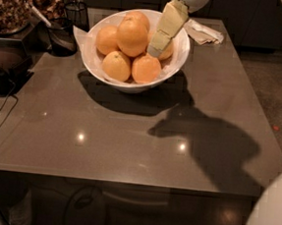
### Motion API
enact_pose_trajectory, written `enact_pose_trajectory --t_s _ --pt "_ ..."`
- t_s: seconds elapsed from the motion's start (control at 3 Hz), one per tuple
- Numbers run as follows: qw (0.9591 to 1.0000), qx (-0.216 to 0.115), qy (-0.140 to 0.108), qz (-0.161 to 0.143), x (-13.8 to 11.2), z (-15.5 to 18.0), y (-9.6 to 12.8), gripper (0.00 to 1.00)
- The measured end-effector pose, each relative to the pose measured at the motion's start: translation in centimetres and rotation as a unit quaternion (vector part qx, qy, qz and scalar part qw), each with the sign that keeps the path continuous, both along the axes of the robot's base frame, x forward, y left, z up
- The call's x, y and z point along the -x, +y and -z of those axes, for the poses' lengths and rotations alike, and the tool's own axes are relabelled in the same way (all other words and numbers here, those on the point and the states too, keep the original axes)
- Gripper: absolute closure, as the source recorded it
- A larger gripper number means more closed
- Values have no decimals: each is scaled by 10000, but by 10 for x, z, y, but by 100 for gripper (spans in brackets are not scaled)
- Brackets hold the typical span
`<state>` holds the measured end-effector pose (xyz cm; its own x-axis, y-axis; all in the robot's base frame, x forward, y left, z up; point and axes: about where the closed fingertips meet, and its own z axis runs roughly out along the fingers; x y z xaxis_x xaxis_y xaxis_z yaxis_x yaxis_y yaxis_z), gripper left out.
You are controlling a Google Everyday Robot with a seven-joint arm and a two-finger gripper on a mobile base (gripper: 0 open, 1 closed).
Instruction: Pick orange from white bowl
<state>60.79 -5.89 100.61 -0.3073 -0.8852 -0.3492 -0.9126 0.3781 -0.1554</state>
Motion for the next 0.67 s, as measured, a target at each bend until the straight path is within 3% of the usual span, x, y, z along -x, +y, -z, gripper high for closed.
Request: enact_pose_trajectory --t_s 0.67 --pt "9999 -70 103 -46 -26 -3 52 0"
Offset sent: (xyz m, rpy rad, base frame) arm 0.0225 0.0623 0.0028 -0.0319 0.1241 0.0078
